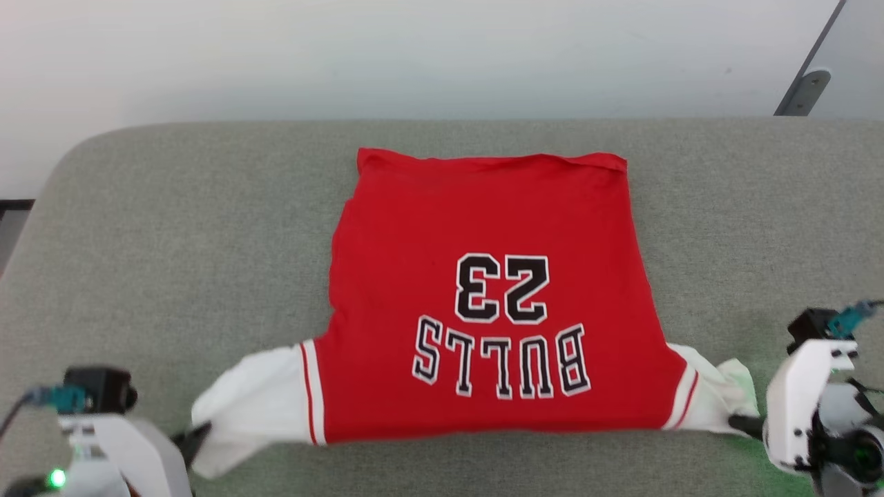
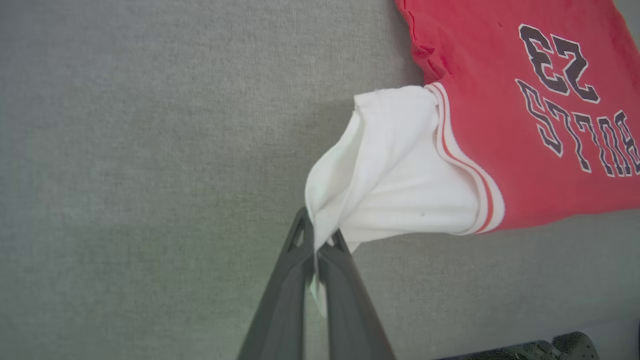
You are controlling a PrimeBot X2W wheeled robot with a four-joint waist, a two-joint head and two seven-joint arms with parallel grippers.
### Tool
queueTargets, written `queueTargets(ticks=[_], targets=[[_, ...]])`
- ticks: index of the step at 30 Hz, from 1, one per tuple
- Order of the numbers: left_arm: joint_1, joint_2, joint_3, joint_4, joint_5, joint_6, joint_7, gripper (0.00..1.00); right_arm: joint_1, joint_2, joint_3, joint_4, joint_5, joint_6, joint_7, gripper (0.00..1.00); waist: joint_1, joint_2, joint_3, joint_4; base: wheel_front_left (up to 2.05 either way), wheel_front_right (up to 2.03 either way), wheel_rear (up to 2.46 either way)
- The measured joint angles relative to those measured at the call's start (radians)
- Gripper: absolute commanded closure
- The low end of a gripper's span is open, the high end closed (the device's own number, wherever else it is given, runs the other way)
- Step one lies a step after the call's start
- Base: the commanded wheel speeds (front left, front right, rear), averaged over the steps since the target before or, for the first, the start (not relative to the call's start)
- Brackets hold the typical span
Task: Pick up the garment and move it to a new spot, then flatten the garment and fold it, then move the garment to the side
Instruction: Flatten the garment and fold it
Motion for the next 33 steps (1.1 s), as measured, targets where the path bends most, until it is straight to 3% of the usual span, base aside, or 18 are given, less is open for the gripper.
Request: queueTargets(ticks=[5,9,10,12,13,14,27,33], targets=[[0.111,0.013,0.001,-0.086,-0.035,0.065,-0.063,1.0,0.104,0.029,-0.091,-0.137,-0.092,0.0,0.026,1.0,0.0,0.0,0.016,0.002,0.0,0.0,0.0],[0.148,-0.011,-0.002,-0.094,-0.04,0.085,-0.106,1.0,0.143,0.081,-0.137,-0.199,-0.173,0.0,0.041,1.0,0.0,0.0,0.027,0.005,0.0,0.0,0.0],[0.151,-0.015,-0.005,-0.092,-0.035,0.087,-0.112,1.0,0.145,0.092,-0.143,-0.21,-0.189,0.0,0.041,0.76,0.0,0.0,0.03,0.006,0.0,0.0,0.0],[0.152,-0.021,-0.008,-0.089,-0.03,0.087,-0.117,1.0,0.15,0.101,-0.147,-0.22,-0.206,0.0,0.045,0.57,0.0,0.0,0.033,0.008,0.0,0.0,0.0],[0.152,-0.029,-0.01,-0.086,-0.026,0.087,-0.121,1.0,0.152,0.11,-0.15,-0.231,-0.221,0.0,0.052,0.1,0.0,0.0,0.035,0.009,0.0,0.0,0.0],[0.151,-0.035,-0.014,-0.085,-0.02,0.087,-0.122,1.0,0.153,0.117,-0.151,-0.244,-0.23,0.0,0.056,0.0,0.0,0.0,0.038,0.01,0.0,0.0,0.0],[0.146,-0.065,-0.009,-0.081,0.002,0.073,-0.165,1.0,0.11,0.139,-0.219,-0.523,-0.234,0.0,0.193,0.0,0.0,0.0,0.066,0.021,0.0,0.0,0.0],[0.126,-0.074,-0.007,-0.091,0.022,0.068,-0.174,1.0,-0.005,0.153,-0.244,-0.601,-0.265,0.0,0.114,0.0,0.0,0.0,0.091,0.032,0.0,0.0,0.0]])
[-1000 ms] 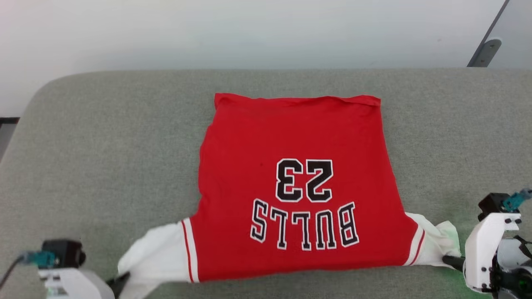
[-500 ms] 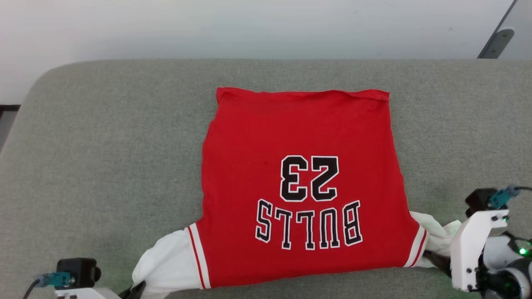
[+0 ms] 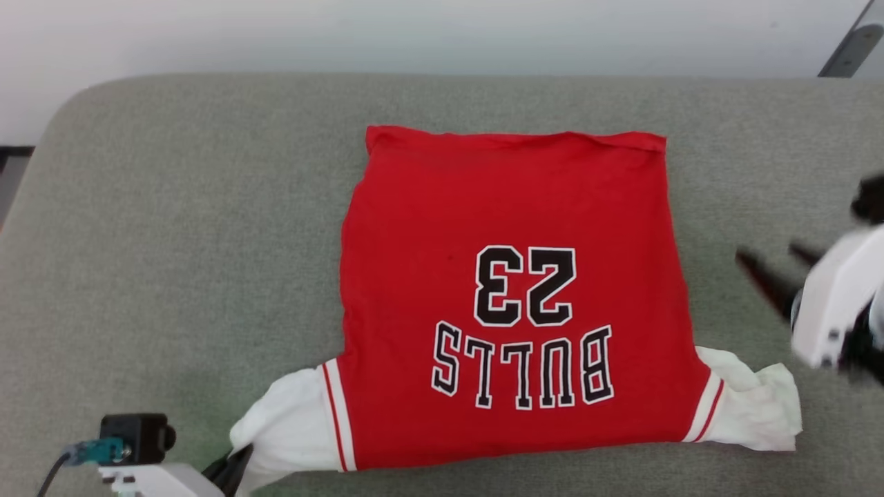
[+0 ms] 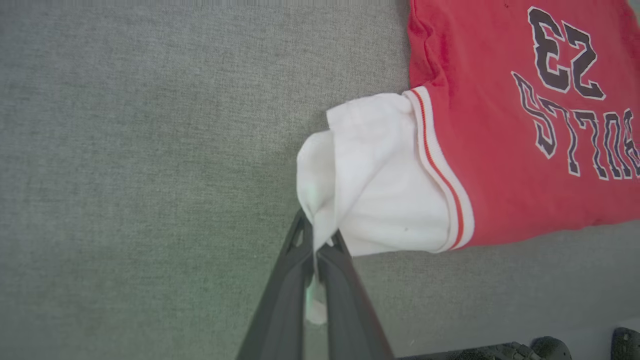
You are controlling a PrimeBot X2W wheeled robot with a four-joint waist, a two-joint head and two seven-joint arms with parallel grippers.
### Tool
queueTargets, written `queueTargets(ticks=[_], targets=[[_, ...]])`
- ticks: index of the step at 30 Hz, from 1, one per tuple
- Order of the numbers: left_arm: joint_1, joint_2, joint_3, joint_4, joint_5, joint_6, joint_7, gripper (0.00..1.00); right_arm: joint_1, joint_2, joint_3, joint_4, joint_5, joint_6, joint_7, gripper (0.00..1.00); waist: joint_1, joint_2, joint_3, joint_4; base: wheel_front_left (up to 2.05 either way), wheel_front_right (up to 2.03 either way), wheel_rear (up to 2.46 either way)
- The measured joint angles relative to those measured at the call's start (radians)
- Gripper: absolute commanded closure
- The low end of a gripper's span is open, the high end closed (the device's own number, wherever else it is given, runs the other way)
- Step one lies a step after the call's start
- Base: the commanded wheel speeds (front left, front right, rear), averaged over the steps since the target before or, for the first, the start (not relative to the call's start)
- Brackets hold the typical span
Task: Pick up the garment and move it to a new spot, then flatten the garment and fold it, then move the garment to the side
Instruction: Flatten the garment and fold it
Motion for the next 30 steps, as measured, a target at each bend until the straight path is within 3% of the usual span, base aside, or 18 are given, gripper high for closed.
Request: queueTargets(ticks=[5,13,23,30], targets=[[-0.039,-0.016,-0.001,-0.002,0.025,-0.013,0.001,1.0,-0.152,-0.013,0.05,0.115,-0.049,0.0,-0.205,0.0,0.0,0.0,0.033,0.016,0.0,0.0,0.0],[-0.125,-0.069,-0.025,0.025,0.074,-0.058,0.028,1.0,-0.416,-0.044,0.133,0.535,-0.142,0.0,-0.469,0.0,0.0,0.0,0.09,0.065,0.0,0.0,0.0],[-0.211,-0.143,-0.05,0.091,0.109,-0.119,0.051,1.0,-0.653,-0.04,0.132,0.998,-0.263,0.0,-0.531,0.0,0.0,0.0,0.161,0.144,0.0,0.0,0.0],[-0.246,-0.186,-0.059,0.137,0.116,-0.155,0.053,1.0,-0.765,-0.049,0.047,1.202,-0.318,0.0,-0.493,0.0,0.0,0.0,0.201,0.197,0.0,0.0,0.0]])
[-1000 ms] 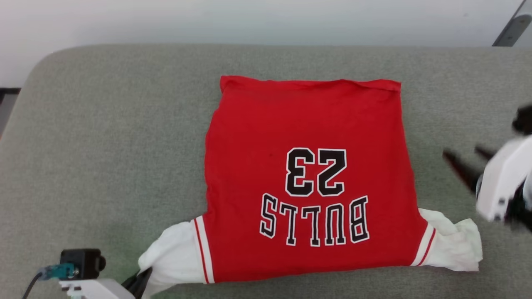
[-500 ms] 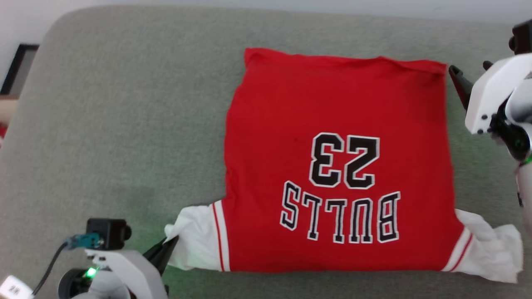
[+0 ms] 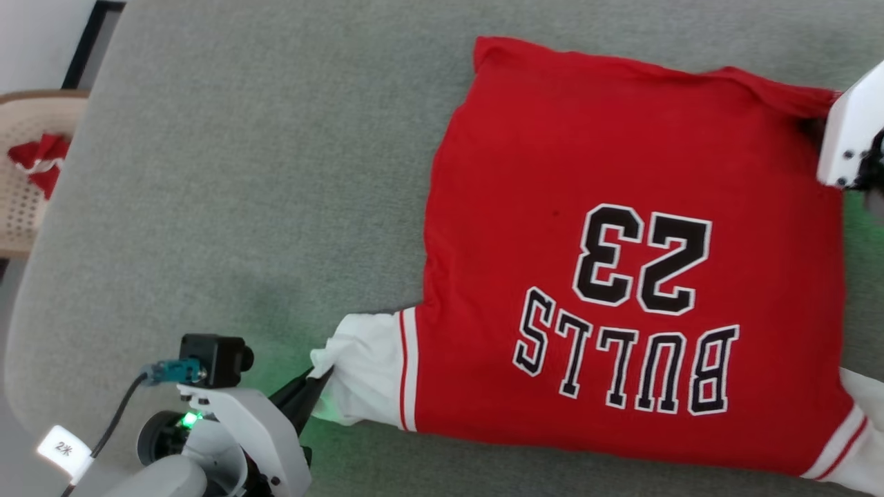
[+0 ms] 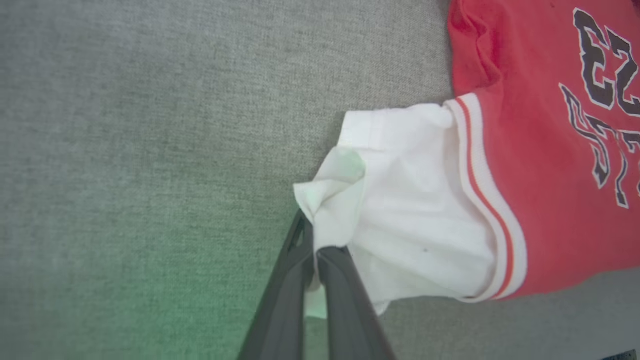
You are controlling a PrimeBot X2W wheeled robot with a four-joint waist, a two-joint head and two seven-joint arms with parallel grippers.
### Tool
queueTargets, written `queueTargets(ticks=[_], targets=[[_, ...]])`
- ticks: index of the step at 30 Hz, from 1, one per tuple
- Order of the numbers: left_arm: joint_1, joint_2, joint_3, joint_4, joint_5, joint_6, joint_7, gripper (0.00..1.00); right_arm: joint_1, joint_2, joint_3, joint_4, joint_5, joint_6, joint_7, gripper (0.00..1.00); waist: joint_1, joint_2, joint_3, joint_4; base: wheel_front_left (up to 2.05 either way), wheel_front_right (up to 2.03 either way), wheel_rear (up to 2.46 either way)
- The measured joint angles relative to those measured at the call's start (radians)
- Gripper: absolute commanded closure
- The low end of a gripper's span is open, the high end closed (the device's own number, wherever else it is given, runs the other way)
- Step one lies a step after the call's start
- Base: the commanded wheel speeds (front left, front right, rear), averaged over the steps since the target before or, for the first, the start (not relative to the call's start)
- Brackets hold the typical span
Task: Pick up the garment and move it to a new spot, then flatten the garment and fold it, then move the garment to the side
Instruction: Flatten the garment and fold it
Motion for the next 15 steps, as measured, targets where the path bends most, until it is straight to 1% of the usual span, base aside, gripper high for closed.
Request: queueTargets(ticks=[1,2,3,4,5,11,15], targets=[[-0.001,-0.004,-0.001,0.006,0.0,-0.004,0.0,1.0,-0.017,-0.002,-0.007,0.021,-0.009,0.0,0.014,0.0,0.0,0.0,0.005,0.006,0.0,0.0,0.0],[-0.002,-0.006,-0.002,0.012,0.0,-0.008,0.0,1.0,-0.032,-0.003,-0.018,0.04,-0.014,0.0,0.027,0.08,0.0,0.0,0.01,0.012,0.0,0.0,0.0],[-0.003,-0.009,-0.002,0.018,0.0,-0.012,-0.001,1.0,-0.043,-0.006,-0.029,0.059,-0.019,0.0,0.042,0.72,0.0,0.0,0.014,0.017,0.0,0.0,0.0],[-0.004,-0.014,-0.002,0.022,0.0,-0.014,-0.002,1.0,-0.057,-0.007,-0.031,0.073,-0.031,0.0,0.056,0.72,0.0,0.0,0.017,0.022,0.0,0.0,0.0],[-0.006,-0.017,-0.002,0.028,0.0,-0.019,-0.002,1.0,-0.067,-0.006,-0.031,0.083,-0.038,-0.001,0.066,1.0,0.0,0.0,0.02,0.026,0.0,0.0,0.0],[-0.006,-0.019,0.002,0.052,-0.008,-0.021,-0.012,1.0,-0.092,0.002,-0.056,0.122,-0.086,0.0,0.063,1.0,0.0,0.0,0.017,0.023,0.0,0.0,0.0],[0.004,-0.008,0.007,0.058,-0.008,-0.018,-0.022,1.0,-0.101,0.02,-0.037,0.141,-0.104,0.0,0.077,1.0,0.0,0.0,0.002,0.005,0.0,0.0,0.0]])
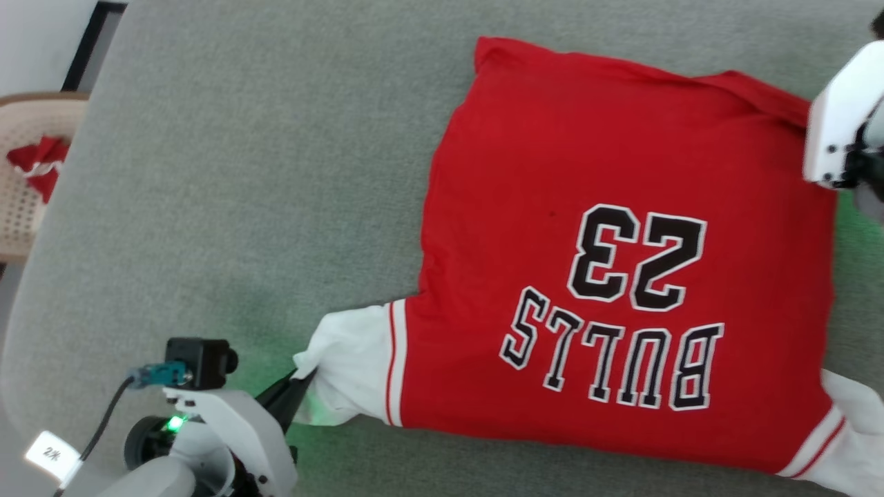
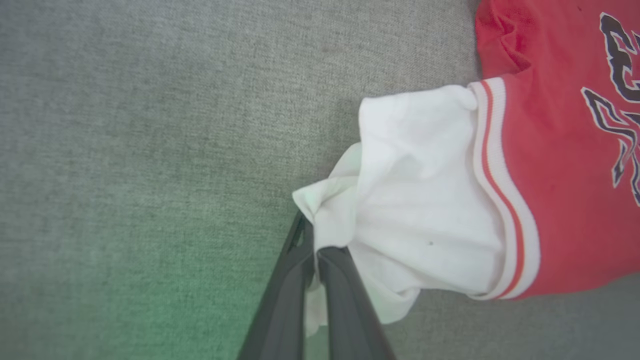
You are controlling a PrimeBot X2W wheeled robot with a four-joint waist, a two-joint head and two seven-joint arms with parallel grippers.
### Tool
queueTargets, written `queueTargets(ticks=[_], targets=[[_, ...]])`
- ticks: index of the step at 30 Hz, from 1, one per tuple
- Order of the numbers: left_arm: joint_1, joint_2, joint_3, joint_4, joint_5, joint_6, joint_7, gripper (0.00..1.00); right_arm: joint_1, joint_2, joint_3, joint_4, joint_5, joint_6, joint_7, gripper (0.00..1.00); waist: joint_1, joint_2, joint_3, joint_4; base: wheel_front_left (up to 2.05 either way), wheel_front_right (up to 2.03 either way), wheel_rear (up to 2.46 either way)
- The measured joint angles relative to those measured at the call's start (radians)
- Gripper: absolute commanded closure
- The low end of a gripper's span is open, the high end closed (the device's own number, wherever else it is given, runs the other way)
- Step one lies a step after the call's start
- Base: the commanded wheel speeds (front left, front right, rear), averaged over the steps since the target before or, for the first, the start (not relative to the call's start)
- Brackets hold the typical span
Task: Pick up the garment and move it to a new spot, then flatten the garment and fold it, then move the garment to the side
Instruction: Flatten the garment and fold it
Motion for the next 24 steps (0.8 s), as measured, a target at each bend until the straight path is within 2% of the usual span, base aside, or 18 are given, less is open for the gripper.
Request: queueTargets(ticks=[7,13,18,24], targets=[[0.035,0.04,0.01,-0.014,-0.008,0.025,-0.009,1.0,0.02,0.042,0.094,0.007,0.035,0.0,0.017,1.0,0.0,0.0,-0.042,-0.047,0.0,0.0,0.0],[0.071,0.071,0.016,-0.037,-0.019,0.049,-0.013,1.0,0.112,0.049,0.214,-0.069,0.162,0.0,0.025,1.0,0.0,0.0,-0.085,-0.097,0.0,0.0,0.0],[0.1,0.09,0.02,-0.05,-0.028,0.068,-0.017,1.0,0.26,0.01,0.325,-0.248,0.323,0.0,0.082,1.0,0.0,0.0,-0.123,-0.139,0.0,0.0,0.0],[0.127,0.099,0.019,-0.055,-0.036,0.077,-0.023,1.0,0.517,-0.106,0.36,-0.549,0.499,0.0,0.184,1.0,0.0,0.0,-0.16,-0.184,0.0,0.0,0.0]])
